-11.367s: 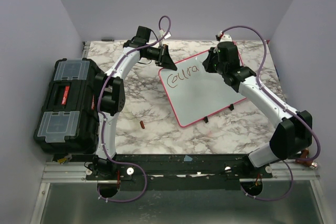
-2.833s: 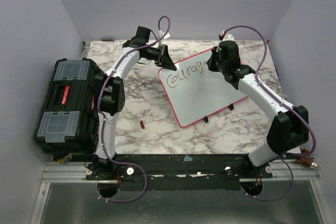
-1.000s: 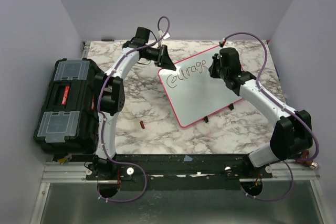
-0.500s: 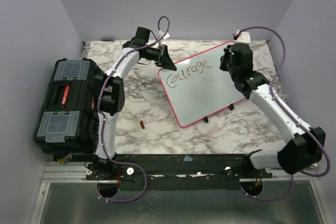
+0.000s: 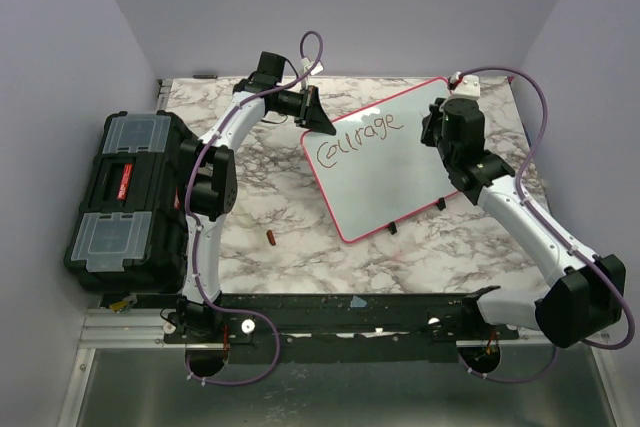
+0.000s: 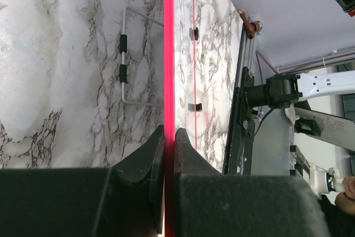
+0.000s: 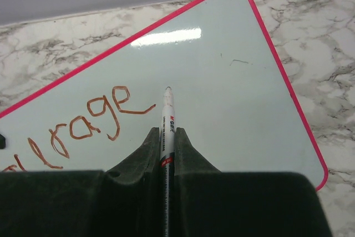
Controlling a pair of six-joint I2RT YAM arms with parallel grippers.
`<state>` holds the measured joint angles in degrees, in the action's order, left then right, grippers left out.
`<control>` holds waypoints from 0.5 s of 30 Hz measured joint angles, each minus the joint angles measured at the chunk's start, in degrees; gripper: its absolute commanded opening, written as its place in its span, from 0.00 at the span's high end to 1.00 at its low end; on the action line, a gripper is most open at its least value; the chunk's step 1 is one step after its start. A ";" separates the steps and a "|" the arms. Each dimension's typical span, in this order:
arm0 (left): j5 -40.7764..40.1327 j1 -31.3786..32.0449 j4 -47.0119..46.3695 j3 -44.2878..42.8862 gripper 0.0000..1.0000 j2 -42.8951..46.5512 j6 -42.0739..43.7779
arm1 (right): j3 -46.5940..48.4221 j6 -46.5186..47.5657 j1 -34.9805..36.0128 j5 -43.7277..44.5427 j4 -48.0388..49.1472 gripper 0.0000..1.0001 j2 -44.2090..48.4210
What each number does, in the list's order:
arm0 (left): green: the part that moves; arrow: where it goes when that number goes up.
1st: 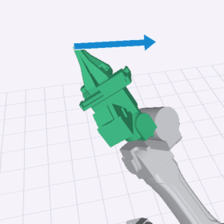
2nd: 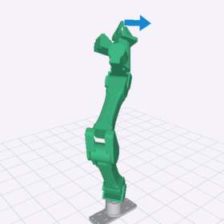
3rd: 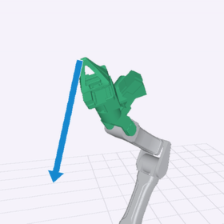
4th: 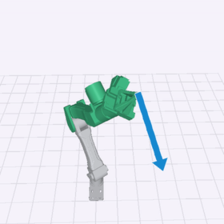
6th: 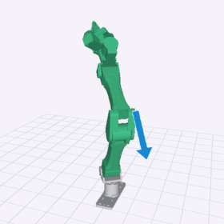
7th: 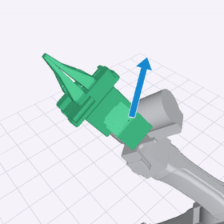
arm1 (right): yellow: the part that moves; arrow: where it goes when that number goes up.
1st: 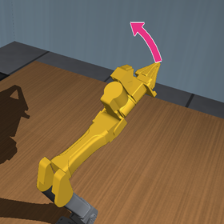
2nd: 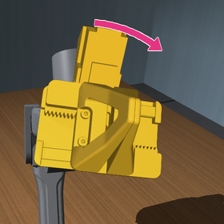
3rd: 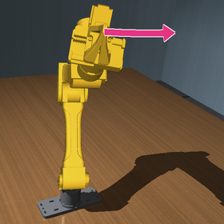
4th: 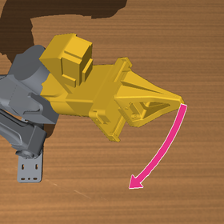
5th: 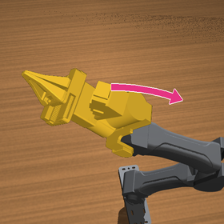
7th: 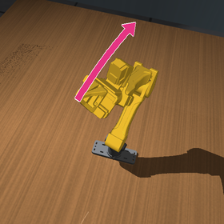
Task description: Write a sentence on the whiteboard
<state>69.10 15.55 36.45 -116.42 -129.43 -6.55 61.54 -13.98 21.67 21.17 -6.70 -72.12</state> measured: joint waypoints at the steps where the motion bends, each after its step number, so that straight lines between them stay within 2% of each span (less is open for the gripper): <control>1: 0.00 0.00 0.00 0.00 1.00 0.00 0.00 | -0.33 0.00 -0.04 0.00 -0.17 0.99 -0.20; 15: 0.17 -0.11 -0.98 1.05 1.00 0.55 -0.20 | 0.46 -1.60 -4.20 -1.64 -2.69 0.99 -3.74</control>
<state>69.28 15.44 35.46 -115.37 -128.88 -6.74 62.00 -15.57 17.47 19.53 -9.39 -75.85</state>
